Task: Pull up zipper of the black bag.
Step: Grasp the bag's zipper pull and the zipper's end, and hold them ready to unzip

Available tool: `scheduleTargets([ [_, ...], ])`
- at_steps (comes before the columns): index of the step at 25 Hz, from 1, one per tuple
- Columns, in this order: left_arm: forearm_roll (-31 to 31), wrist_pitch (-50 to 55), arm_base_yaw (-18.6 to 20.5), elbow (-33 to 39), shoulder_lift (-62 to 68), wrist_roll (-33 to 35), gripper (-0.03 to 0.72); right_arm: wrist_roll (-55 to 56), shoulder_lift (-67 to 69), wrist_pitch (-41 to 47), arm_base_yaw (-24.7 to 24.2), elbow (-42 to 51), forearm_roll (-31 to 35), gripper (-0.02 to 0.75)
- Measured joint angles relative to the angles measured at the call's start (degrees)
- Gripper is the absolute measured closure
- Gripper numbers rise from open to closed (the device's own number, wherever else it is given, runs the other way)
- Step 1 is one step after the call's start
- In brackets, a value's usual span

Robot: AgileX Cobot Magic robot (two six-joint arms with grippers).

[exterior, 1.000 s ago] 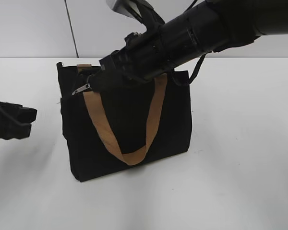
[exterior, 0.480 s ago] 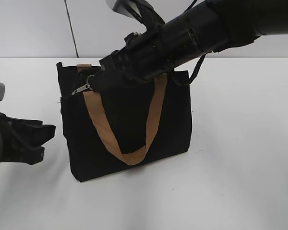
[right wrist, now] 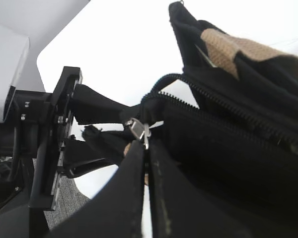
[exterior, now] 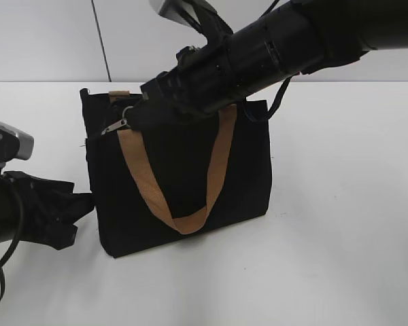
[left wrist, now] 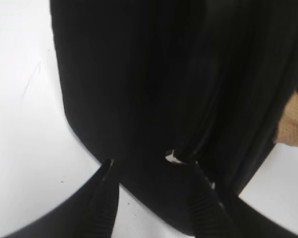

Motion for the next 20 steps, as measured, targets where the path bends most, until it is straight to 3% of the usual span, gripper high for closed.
scheduleTargets([
  [10,5.85,-3.74,-0.04,0.04,2.29,0.24,0.340,0.00,0.00,0.00,0.00,0.00,0.00,0.738],
  [20,2.48,-15.26,-0.04,0.17,7.39,3.41,0.340,0.00,0.00,0.10,0.00,0.00,0.00,0.738],
])
